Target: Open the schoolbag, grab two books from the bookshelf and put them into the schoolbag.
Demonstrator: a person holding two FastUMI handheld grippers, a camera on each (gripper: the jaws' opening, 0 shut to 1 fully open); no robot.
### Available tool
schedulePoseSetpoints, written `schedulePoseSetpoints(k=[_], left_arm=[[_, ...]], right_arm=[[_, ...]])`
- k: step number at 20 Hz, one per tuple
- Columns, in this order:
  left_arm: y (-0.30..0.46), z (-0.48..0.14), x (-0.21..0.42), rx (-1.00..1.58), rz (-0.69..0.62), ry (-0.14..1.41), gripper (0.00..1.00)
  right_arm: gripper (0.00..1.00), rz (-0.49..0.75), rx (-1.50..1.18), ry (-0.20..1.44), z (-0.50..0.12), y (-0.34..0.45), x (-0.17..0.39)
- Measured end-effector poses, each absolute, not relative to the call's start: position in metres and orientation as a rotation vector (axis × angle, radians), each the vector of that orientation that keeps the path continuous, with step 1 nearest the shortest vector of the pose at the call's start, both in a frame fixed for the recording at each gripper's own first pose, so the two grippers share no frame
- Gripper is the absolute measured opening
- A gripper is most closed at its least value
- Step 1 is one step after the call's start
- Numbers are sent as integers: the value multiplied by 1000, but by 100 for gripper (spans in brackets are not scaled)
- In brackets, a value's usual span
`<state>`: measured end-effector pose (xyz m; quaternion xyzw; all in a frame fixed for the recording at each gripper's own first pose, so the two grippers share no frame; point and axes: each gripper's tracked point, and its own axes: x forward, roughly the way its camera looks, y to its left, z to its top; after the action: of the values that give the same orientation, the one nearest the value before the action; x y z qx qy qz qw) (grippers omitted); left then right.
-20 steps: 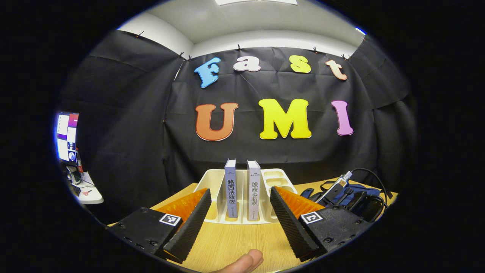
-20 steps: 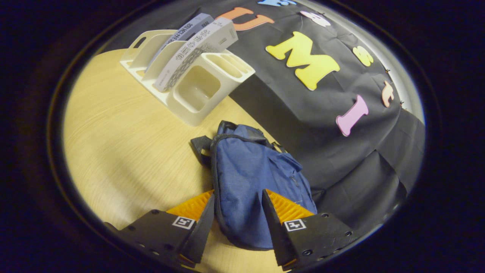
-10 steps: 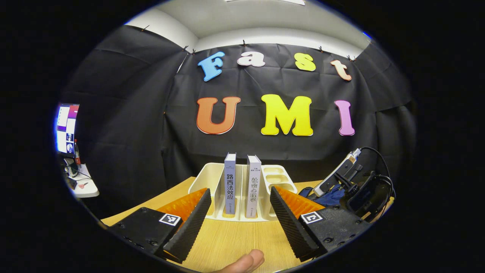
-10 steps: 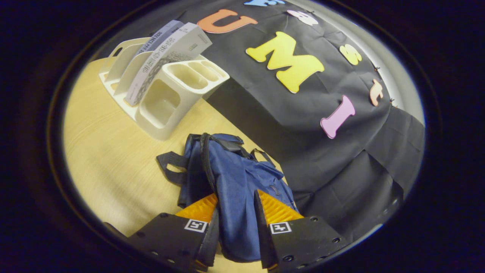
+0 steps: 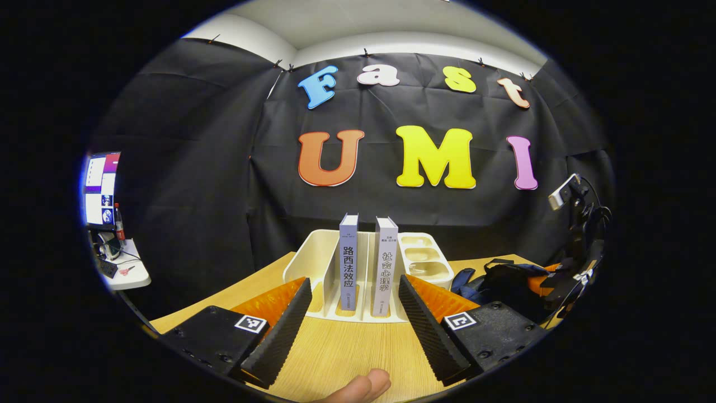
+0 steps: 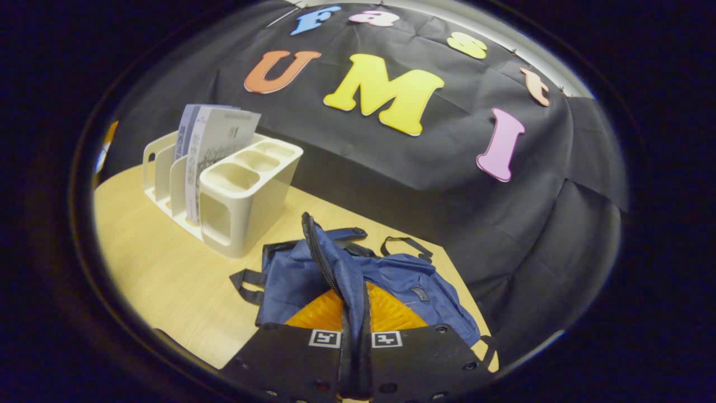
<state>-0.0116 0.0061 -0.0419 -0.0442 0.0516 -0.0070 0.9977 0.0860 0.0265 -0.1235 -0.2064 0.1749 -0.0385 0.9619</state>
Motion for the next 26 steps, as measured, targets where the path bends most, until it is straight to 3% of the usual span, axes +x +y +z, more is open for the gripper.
schedulePoseSetpoints(k=[6, 17, 26], left_arm=[[16, -28, 12, -66, 29, 140, 99], [-31, -1, 80, -74, -71, 238, 99], [-63, 23, 166, 74, -102, 317, 98]], right_arm=[[5, -62, -333, 279, -87, -13, 88], [5, -41, -234, 210, -44, -70, 84], [5, 14, -208, 192, -22, -97, 83]])
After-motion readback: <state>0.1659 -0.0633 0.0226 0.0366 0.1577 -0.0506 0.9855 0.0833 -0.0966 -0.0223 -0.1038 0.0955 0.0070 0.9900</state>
